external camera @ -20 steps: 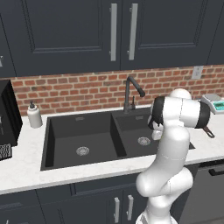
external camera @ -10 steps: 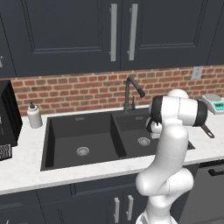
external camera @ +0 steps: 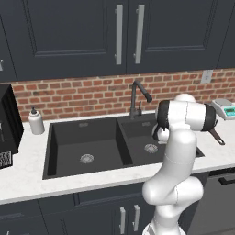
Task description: Pick the pan and sponge and place them into the sink. Then turn on the water.
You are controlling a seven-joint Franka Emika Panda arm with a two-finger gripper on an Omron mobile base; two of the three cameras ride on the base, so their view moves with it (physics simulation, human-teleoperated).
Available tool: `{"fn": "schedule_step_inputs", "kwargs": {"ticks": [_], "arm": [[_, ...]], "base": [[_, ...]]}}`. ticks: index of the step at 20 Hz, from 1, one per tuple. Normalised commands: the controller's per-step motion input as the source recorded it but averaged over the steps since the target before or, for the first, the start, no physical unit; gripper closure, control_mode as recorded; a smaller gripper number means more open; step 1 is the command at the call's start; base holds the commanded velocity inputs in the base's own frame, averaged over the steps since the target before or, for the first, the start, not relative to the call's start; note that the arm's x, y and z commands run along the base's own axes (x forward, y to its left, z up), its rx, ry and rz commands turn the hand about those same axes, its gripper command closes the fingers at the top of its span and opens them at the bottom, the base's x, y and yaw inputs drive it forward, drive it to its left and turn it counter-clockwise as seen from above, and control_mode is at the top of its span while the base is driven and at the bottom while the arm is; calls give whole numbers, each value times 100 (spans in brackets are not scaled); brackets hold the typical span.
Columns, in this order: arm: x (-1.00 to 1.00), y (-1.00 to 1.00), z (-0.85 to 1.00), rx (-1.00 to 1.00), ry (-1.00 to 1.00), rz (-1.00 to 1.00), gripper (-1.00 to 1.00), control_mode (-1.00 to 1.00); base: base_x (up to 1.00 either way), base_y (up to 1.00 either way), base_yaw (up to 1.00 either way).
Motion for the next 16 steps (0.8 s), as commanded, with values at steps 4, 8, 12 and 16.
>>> {"fn": "schedule_step_inputs", "kwargs": {"ticks": [4, 8, 12, 16], "arm": [[-2, 19, -23, 0, 0, 5, 100, -100], [-9, 33, -14, 0, 0, 7, 100, -100], [-4, 41, -12, 0, 0, 7, 100, -100], [1, 18, -22, 0, 1, 5, 100, -100]], "base": [[0, 0, 0], [0, 0, 0], [0, 0, 0], [0, 0, 0]]}}
